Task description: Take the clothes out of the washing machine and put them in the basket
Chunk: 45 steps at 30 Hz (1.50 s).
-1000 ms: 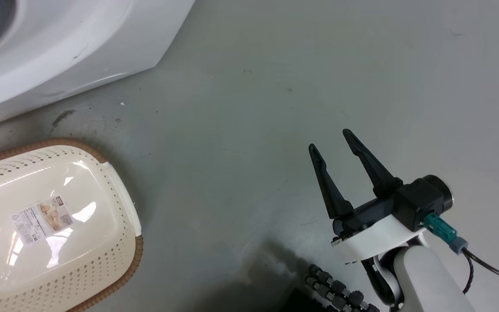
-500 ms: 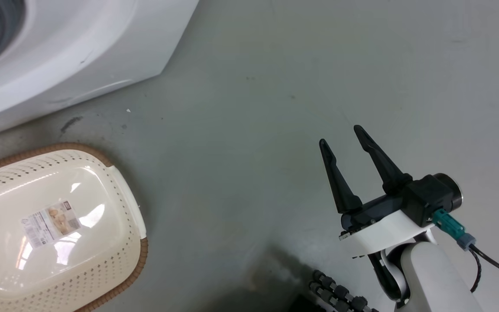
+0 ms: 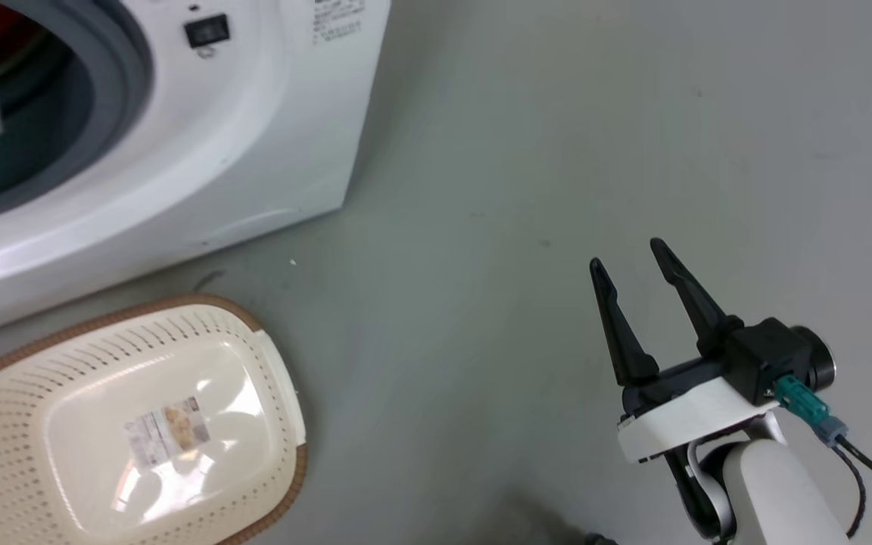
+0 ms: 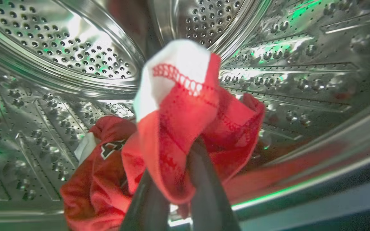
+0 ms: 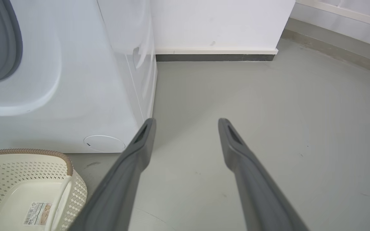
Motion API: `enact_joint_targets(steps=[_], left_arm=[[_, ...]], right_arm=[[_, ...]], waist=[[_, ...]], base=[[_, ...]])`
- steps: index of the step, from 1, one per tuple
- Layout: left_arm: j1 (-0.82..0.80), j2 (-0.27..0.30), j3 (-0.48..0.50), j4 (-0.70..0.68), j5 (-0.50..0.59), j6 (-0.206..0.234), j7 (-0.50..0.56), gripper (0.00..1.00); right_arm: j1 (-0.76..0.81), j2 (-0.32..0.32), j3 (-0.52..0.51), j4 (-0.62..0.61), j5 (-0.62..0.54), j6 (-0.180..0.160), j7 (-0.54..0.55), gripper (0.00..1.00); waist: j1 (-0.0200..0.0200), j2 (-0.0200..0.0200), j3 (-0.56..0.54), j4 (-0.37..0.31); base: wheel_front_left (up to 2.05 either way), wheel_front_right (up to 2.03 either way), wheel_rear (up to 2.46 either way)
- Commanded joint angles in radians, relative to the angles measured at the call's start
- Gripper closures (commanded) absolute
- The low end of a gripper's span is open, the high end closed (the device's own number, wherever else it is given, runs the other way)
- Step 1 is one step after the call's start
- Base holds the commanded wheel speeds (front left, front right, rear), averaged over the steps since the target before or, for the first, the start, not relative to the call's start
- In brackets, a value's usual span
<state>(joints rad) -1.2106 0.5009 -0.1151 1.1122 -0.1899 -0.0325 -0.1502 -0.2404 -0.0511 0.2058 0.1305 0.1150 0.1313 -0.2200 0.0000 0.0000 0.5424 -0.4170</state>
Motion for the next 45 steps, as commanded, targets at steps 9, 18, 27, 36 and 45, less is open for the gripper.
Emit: enact_joint_targets(steps=[9,18,27,36,45], left_arm=[[0.147,-0.09,0.004,0.058,-0.05,-0.037,-0.09,1.0],[0.362,-0.157,0.024,-0.087,-0.092,-0.071,-0.117,1.0],[0.542,-0.215,0.051,-0.383,-0.083,-0.063,-0.117,1.0],[0.715,-0.262,0.046,-0.77,-0.083,-0.029,-0.101,1.0],[0.898,-0.283,0.028,-1.156,-0.086,0.025,0.005,1.0]], right_arm=[[0.078,0.002,-0.053,-0.027,-0.033,-0.001,0.052,0.0],[0.176,0.001,-0.12,-0.08,-0.057,-0.001,0.122,0.0],[0.25,0.002,-0.18,-0.136,-0.077,-0.001,0.168,0.0],[0.303,0.002,-0.213,-0.19,-0.087,-0.001,0.217,0.0],[0.324,0.002,-0.213,-0.206,-0.086,-0.001,0.23,0.0]], waist=[[0.0,0.0,-0.206,0.101],[0.0,0.0,-0.411,0.184],[0.0,0.0,-0.489,0.25],[0.0,0.0,-0.535,0.318],[0.0,0.0,-0.546,0.351]], base=[[0.0,0.0,0.0],[0.0,0.0,0.0],[0.0,0.0,0.0],[0.0,0.0,0.0],[0.0,0.0,0.0]])
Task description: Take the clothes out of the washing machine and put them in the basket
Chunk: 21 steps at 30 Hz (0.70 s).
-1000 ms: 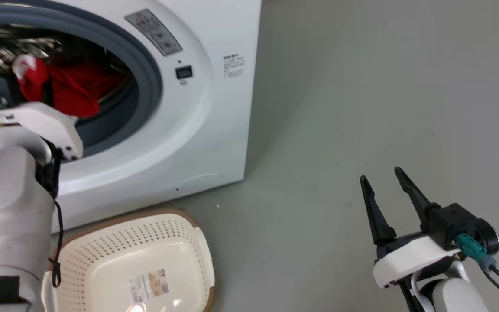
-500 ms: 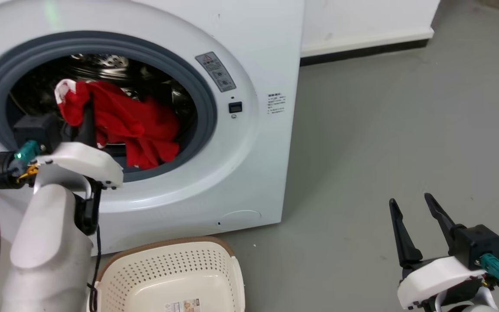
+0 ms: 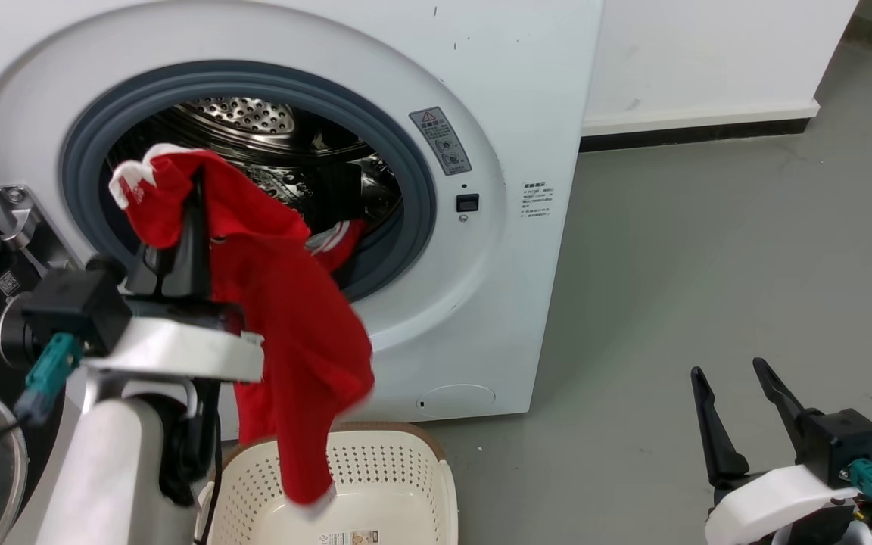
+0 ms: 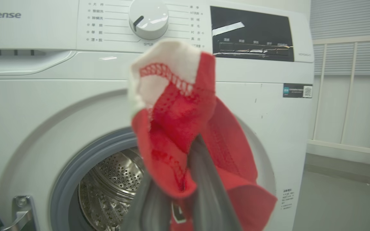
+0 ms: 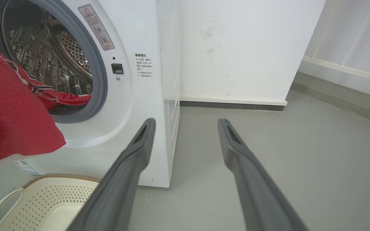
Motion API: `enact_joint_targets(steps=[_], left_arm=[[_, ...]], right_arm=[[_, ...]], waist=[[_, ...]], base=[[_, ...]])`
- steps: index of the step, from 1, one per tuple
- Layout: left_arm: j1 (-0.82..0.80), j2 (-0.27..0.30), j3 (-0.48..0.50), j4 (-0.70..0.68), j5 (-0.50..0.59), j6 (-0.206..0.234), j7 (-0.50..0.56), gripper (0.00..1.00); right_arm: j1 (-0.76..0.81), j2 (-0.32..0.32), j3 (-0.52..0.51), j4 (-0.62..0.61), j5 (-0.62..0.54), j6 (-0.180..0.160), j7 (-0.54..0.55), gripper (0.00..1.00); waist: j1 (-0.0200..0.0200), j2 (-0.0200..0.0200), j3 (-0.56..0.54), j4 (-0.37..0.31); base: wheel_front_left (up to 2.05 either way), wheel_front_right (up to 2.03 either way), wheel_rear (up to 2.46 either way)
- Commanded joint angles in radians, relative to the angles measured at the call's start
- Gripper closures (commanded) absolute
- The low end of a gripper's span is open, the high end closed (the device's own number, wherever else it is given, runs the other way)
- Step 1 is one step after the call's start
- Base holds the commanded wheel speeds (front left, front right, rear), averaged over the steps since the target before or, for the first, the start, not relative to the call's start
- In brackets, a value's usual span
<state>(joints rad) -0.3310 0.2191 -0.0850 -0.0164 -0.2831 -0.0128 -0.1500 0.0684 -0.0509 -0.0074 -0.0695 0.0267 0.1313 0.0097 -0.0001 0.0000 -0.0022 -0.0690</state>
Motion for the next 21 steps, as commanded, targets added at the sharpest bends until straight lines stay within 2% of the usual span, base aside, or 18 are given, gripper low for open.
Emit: enact_joint_targets(steps=[1,3,10,15,21], left_arm=[[0.019,-0.001,-0.002,-0.027,0.008,0.005,0.005,1.0],[0.072,-0.005,-0.019,-0.143,0.01,0.018,0.036,1.0],[0.208,-0.034,-0.06,-0.282,0.0,0.05,0.104,1.0],[0.325,-0.065,-0.096,-0.271,-0.031,0.064,0.135,1.0],[0.412,-0.087,-0.124,-0.166,-0.06,0.059,0.124,1.0]], right_arm=[[0.015,0.001,0.0,-0.006,0.002,-0.001,0.001,0.0],[0.019,0.001,-0.004,-0.009,0.003,-0.001,0.005,0.0],[0.01,0.002,0.004,-0.014,0.003,-0.001,0.007,0.0],[0.003,0.001,0.008,-0.016,0.006,-0.001,0.008,0.0],[-0.012,0.002,0.008,-0.026,0.003,-0.001,0.01,0.0]], waist=[[0.0001,0.0,-0.001,0.003],[0.0001,0.0,-0.001,0.013],[0.0001,0.0,0.01,0.019],[0.0001,0.0,0.025,0.02],[0.0001,0.0,0.064,0.026]], base=[[0.0,0.0,0.0],[0.0,0.0,0.0],[0.0,0.0,0.0],[0.0,0.0,0.0],[0.0,0.0,0.0]])
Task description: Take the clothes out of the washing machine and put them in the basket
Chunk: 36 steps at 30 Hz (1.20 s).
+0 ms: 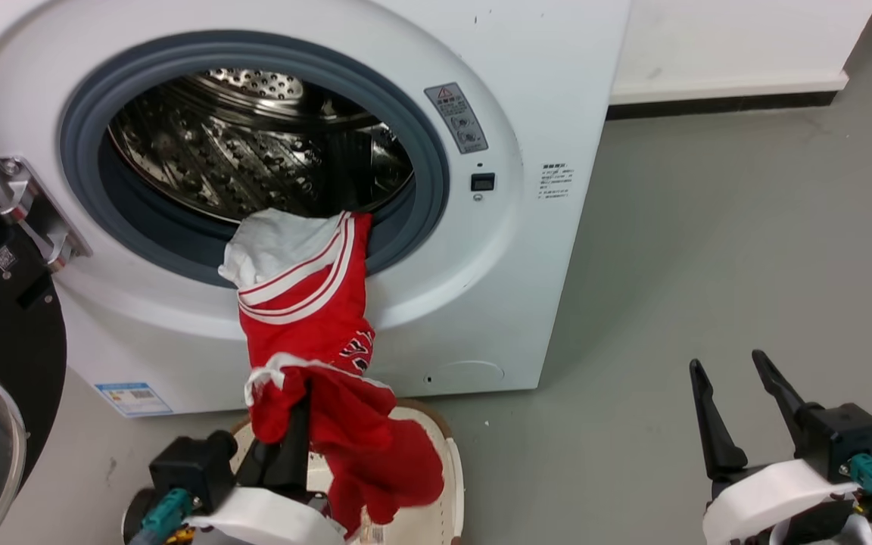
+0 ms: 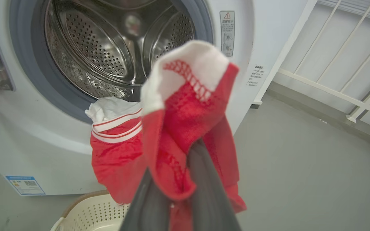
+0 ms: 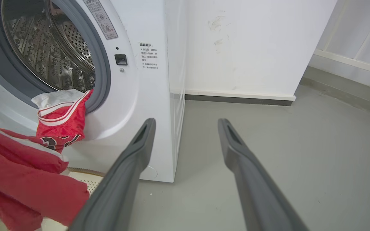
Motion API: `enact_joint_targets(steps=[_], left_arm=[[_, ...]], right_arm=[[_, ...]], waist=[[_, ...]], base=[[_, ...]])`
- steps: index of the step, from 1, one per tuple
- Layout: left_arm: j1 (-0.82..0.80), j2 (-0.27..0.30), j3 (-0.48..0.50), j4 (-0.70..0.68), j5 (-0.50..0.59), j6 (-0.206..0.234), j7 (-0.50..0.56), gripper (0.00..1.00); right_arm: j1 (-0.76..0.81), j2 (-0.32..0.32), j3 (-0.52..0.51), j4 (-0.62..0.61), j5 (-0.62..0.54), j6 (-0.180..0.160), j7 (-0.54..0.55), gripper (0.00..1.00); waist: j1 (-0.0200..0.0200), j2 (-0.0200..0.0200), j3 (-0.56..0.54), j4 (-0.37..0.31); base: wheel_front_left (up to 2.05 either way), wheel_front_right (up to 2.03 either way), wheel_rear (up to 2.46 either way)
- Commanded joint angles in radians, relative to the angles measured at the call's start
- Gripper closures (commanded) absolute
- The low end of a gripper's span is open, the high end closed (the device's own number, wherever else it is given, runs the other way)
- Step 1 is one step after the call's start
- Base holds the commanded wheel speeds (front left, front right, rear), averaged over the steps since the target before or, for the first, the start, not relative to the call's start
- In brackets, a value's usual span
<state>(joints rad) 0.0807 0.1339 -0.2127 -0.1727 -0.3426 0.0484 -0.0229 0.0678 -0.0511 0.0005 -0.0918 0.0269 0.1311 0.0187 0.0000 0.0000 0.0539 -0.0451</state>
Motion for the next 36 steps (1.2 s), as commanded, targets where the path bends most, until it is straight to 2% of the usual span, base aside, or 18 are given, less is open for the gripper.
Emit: enact_joint_targets(steps=[1,14,25,36], left_arm=[[0.005,-0.003,0.003,0.018,0.0,-0.001,-0.013,1.0],[-0.124,-0.009,0.038,0.446,-0.041,-0.033,-0.14,1.0],[-0.386,0.023,0.085,0.846,-0.076,-0.074,-0.193,1.0],[-0.623,0.066,0.121,1.189,-0.113,-0.106,-0.213,1.0]], right_arm=[[-0.016,0.002,0.003,-0.005,0.005,-0.001,0.001,0.0],[-0.104,0.002,0.034,-0.004,0.013,-0.001,-0.016,0.0],[-0.2,0.002,0.053,0.016,0.025,-0.001,-0.055,0.0],[-0.273,0.002,0.076,0.059,0.045,-0.001,-0.098,0.0]], waist=[[0.0,0.0,0.018,0.003],[0.0,0.0,0.182,-0.038],[0.0,0.0,0.368,-0.101],[0.0,0.0,0.491,-0.152]], base=[[0.0,0.0,0.0],[0.0,0.0,0.0],[0.0,0.0,0.0],[0.0,0.0,0.0]])
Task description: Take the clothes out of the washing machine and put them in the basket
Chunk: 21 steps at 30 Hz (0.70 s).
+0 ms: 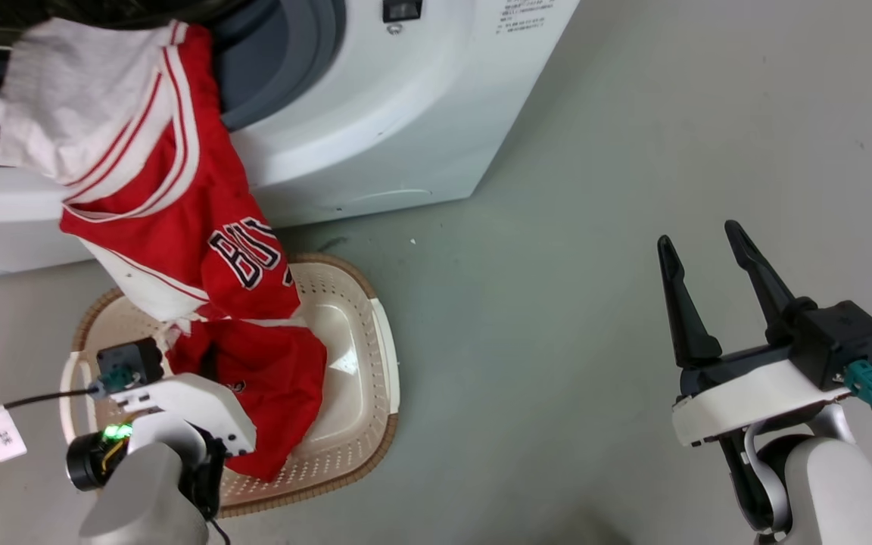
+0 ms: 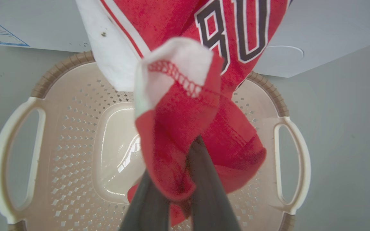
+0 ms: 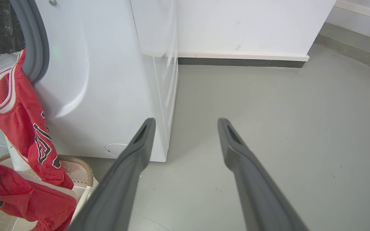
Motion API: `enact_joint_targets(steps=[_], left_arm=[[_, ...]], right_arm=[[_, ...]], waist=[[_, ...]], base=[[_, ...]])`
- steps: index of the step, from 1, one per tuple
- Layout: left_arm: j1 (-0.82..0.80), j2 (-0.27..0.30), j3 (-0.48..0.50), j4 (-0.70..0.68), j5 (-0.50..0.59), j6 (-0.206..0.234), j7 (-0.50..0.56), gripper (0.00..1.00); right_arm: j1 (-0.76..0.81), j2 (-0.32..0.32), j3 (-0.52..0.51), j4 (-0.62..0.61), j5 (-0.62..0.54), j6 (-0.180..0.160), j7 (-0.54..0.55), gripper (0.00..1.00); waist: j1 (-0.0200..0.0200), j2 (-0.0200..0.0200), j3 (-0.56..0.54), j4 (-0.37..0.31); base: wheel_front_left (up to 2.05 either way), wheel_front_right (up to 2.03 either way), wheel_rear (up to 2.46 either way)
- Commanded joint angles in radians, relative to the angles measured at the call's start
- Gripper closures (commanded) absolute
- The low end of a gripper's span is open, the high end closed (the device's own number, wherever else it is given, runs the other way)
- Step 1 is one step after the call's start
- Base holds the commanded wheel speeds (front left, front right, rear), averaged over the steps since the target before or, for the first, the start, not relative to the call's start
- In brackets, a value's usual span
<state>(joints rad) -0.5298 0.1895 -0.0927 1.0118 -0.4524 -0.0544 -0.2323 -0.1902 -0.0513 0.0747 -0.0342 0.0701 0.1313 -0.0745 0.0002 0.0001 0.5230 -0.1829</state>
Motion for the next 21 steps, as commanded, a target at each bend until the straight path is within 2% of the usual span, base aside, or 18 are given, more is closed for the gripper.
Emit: enact_joint_targets(steps=[1,8,9,11,13,15,21], left_arm=[[-0.031,0.015,0.003,0.028,-0.004,-0.006,-0.005,1.0],[-0.13,0.023,0.011,0.162,-0.026,-0.026,-0.002,1.0],[-0.14,0.024,0.008,0.175,-0.025,-0.029,-0.004,0.98],[-0.154,0.025,0.008,0.196,-0.032,-0.034,-0.007,0.83],[-0.163,0.026,0.011,0.21,-0.036,-0.038,-0.01,0.53],[-0.169,0.028,0.008,0.222,-0.039,-0.041,-0.012,0.01],[-0.122,0.022,-0.006,0.235,-0.03,-0.05,-0.027,0.0]], right_arm=[[-0.021,0.002,0.003,0.004,0.004,-0.001,-0.008,0.0],[-0.058,0.002,0.024,0.027,0.014,-0.001,-0.029,0.0],[-0.062,0.002,0.026,0.029,0.015,-0.001,-0.032,0.0],[-0.068,0.002,0.027,0.035,0.019,-0.001,-0.034,0.0],[-0.074,0.002,0.024,0.041,0.008,-0.001,-0.041,0.0],[-0.076,0.002,0.023,0.049,0.011,-0.001,-0.044,0.0],[-0.058,0.002,0.016,0.077,0.001,-0.001,-0.049,0.0]], waist=[[-0.0002,-0.0001,0.031,-0.017],[-0.0002,-0.0001,0.079,-0.035],[-0.0002,-0.0001,0.083,-0.037],[-0.0002,-0.0001,0.088,-0.04],[-0.0002,-0.0001,0.089,-0.041],[-0.0002,-0.0001,0.084,-0.04],[-0.0002,-0.0001,0.017,-0.029]], base=[[0.0,0.0,0.0],[0.0,0.0,0.0],[0.0,0.0,0.0],[0.0,0.0,0.0],[0.0,0.0,0.0],[0.0,0.0,0.0],[0.0,0.0,0.0]])
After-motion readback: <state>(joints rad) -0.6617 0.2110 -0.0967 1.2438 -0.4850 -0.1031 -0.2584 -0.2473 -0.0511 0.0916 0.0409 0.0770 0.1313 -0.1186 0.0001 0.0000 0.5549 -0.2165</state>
